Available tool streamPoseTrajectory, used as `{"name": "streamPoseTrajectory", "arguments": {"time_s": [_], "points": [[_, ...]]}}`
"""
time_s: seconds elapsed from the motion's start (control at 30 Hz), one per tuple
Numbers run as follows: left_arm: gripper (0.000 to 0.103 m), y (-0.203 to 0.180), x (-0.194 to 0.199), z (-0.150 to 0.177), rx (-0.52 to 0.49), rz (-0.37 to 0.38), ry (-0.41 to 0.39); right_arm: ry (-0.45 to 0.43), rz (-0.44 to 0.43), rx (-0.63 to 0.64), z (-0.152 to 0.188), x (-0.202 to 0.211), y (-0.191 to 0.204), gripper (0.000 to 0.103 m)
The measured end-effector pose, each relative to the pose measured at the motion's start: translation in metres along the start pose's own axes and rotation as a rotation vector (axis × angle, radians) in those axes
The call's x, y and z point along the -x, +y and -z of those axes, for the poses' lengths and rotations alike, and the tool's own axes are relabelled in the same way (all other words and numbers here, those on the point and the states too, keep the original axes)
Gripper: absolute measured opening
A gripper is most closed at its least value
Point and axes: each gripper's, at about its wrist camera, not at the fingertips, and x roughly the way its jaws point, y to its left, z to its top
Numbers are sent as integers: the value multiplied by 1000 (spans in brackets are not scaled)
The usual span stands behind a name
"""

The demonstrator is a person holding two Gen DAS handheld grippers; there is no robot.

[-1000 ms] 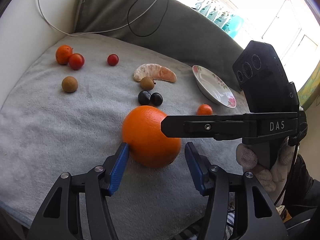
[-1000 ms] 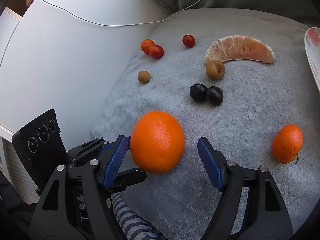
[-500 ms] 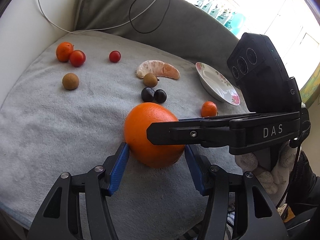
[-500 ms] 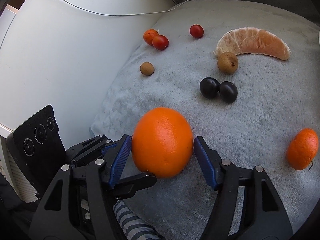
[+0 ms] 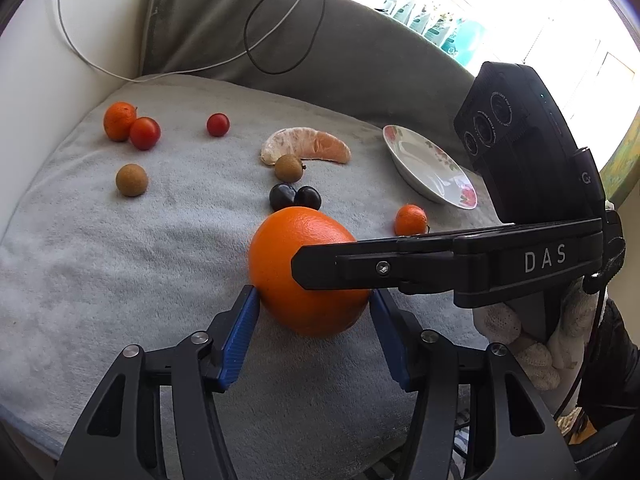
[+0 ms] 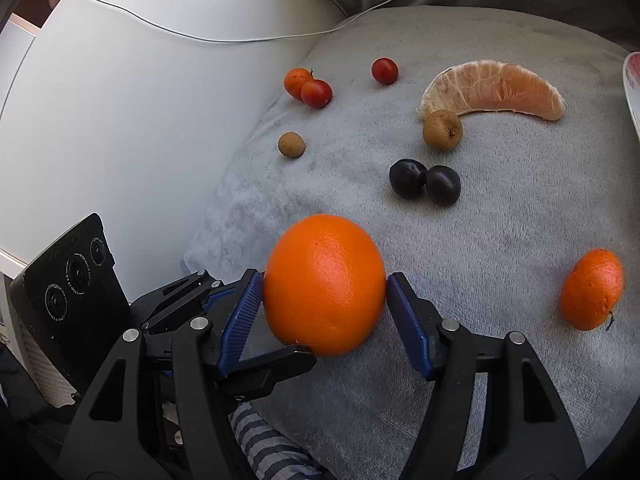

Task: Organize fruits
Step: 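Carry the large orange onto the white floral plate and open the left tool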

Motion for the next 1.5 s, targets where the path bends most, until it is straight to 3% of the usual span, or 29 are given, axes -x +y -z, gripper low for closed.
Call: {"name": "streamPoseTrajectory", "arguments": {"time_s": [0.9, 1.5], "points": [[56, -73, -30, -56, -194, 72, -39, -187, 56, -62, -5, 107, -43, 67], [57, -119, -94, -104, -268, 140, -1, -279, 140, -155, -25, 154, -109, 67]]}}
